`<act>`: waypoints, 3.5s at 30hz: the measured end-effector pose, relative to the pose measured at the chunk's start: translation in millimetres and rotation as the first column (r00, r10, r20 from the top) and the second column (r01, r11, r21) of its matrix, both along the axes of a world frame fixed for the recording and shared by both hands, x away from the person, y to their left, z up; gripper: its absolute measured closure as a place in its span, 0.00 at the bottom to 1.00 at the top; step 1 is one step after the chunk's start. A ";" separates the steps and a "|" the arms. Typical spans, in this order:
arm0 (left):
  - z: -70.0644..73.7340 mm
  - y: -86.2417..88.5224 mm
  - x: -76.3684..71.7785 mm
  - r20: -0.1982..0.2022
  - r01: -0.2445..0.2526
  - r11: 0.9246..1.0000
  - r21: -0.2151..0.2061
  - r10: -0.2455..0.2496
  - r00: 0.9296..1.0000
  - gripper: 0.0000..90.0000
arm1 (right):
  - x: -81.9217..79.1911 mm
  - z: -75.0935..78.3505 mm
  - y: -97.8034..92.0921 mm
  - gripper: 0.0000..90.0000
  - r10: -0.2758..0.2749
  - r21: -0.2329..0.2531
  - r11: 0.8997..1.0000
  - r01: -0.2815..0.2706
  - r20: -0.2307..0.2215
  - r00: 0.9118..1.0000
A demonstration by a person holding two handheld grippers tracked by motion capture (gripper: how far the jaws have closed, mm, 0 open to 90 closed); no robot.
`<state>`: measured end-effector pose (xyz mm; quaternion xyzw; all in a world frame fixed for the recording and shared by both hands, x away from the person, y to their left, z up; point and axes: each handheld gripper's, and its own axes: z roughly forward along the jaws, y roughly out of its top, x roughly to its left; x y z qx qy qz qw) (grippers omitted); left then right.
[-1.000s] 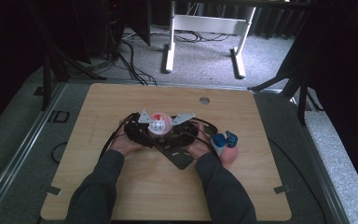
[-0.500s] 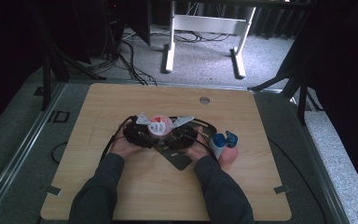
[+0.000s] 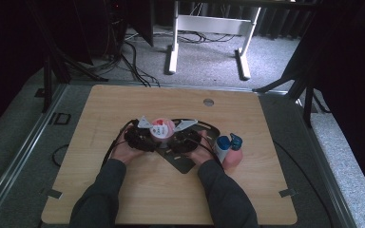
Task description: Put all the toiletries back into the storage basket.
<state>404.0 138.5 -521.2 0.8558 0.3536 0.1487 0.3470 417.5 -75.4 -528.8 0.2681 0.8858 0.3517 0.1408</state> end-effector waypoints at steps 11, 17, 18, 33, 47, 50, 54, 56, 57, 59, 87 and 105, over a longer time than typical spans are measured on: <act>2.4 0.4 -0.6 -0.007 0.005 1.000 -0.004 -0.005 1.000 0.41 | -0.2 -1.1 -0.3 0.39 -0.007 0.007 1.000 0.007 -0.005 1.000; 16.3 10.1 -5.0 0.055 -0.021 0.998 -0.066 0.025 0.998 0.39 | -0.7 -0.7 -0.4 0.38 -0.011 0.007 1.000 0.011 -0.003 1.000; 18.2 11.8 -4.9 0.062 -0.028 0.998 -0.064 0.032 0.998 0.39 | -0.7 -0.6 -0.3 0.37 -0.011 0.008 1.000 0.011 -0.001 1.000; 8.1 39.8 2.0 0.042 -0.176 0.980 -0.097 0.181 0.983 0.72 | -2.3 7.6 -2.3 0.34 -0.028 0.042 0.999 0.027 0.026 0.999; 0.5 41.2 2.3 0.031 -0.220 0.972 -0.081 0.223 0.974 0.98 | -8.7 26.9 -3.6 0.46 -0.060 0.129 0.991 0.045 0.113 0.992; -0.4 39.8 2.4 0.029 -0.217 0.974 -0.071 0.219 0.975 0.97 | -8.0 29.6 -3.6 0.59 -0.071 0.159 0.986 0.050 0.131 0.989; -2.5 37.8 3.3 0.024 -0.217 0.974 -0.071 0.220 0.975 0.97 | -7.2 32.5 -1.5 0.70 -0.110 0.164 0.983 0.085 0.148 0.983; -3.5 36.5 3.5 0.022 -0.218 0.974 -0.070 0.220 0.975 0.97 | -4.9 31.6 -0.3 0.74 -0.134 0.160 0.981 0.111 0.144 0.980; -3.8 35.9 3.5 0.020 -0.215 0.974 -0.067 0.217 0.976 0.97 | -3.4 30.8 0.1 0.76 -0.156 0.149 0.980 0.134 0.148 0.977; -4.7 34.3 3.6 0.021 -0.214 0.975 -0.067 0.215 0.976 0.97 | 0.2 29.4 -1.2 0.78 -0.198 0.159 0.972 0.176 0.138 0.970; -6.3 32.6 3.1 0.023 -0.224 0.972 -0.074 0.226 0.974 0.98 | 14.6 27.0 -4.6 0.97 -0.294 0.258 0.919 0.297 -0.050 0.955; -5.2 36.2 2.2 0.028 -0.244 0.966 -0.084 0.247 0.969 0.87 | 2.3 28.9 3.4 0.80 -0.251 0.219 0.944 0.246 -0.006 0.968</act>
